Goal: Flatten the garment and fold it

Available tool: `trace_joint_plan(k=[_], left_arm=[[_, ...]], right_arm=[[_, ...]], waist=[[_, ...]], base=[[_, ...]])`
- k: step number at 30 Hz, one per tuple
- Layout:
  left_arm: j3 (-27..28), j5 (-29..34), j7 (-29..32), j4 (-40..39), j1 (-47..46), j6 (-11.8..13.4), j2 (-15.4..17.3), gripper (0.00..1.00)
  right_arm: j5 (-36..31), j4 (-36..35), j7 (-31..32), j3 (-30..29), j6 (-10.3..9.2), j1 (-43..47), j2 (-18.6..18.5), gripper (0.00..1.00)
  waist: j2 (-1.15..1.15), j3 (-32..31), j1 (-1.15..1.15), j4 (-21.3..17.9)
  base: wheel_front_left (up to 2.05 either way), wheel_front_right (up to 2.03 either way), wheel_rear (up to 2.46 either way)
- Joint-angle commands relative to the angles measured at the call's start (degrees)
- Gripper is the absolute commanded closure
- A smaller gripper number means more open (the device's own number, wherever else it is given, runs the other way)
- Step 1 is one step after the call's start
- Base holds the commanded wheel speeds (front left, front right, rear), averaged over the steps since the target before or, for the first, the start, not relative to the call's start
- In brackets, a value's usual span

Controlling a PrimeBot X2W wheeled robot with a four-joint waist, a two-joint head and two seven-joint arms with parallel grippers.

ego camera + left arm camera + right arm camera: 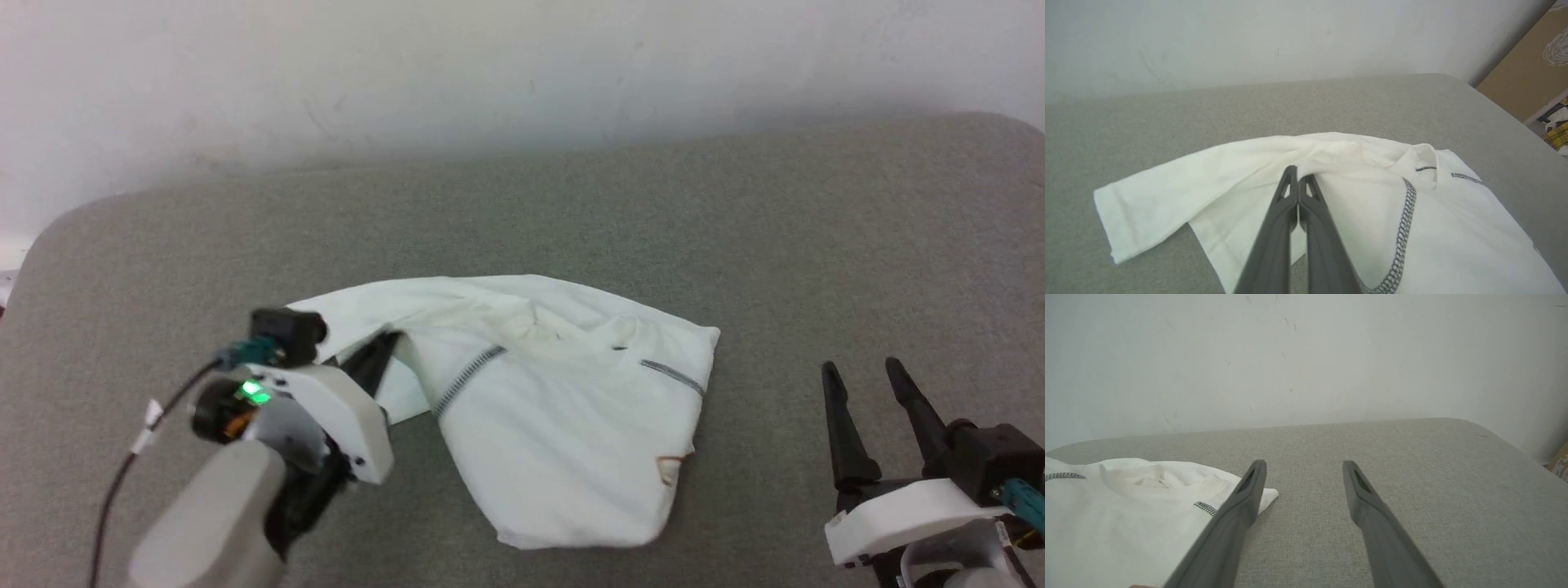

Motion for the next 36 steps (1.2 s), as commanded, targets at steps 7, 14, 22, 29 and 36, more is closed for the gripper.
trace_joint_plan(k=[7,14,22,29,36], left_arm=[[5.35,3.69,5.64,-19.05,2.40,10.26,11.52,1.00],[12.82,-0.24,14.84,-30.70,17.76,22.93,19.29,1.00],[17.32,-9.69,12.62,-21.71,30.43,24.52,13.60,1.00],[18.54,-9.35,2.65,-18.58,29.63,21.46,8.70,0.00],[17.98,-3.68,-13.48,-17.80,27.32,17.62,4.65,0.00]], right_arm=[[0.73,0.55,-0.75,-0.65,-0.04,0.51,0.12,0.00],[1.25,1.19,-1.37,-0.64,-0.04,0.61,0.12,0.00],[1.53,2.59,-1.56,0.28,-0.04,-0.60,0.12,0.00],[0.85,2.96,-0.87,-0.20,-0.04,-0.73,0.12,0.00],[3.16,5.56,0.88,1.18,-0.04,-2.29,0.12,0.00]], waist=[[0.00,-1.54,-0.01,2.34],[0.00,-0.99,-0.01,2.94],[0.00,0.04,-0.01,2.91],[0.00,-1.36,-0.01,3.70],[0.00,-2.51,-0.01,4.70]], base=[[0.00,0.00,0.00],[0.00,0.00,0.00],[0.00,0.00,0.00],[0.00,0.00,0.00],[0.00,0.00,0.00]])
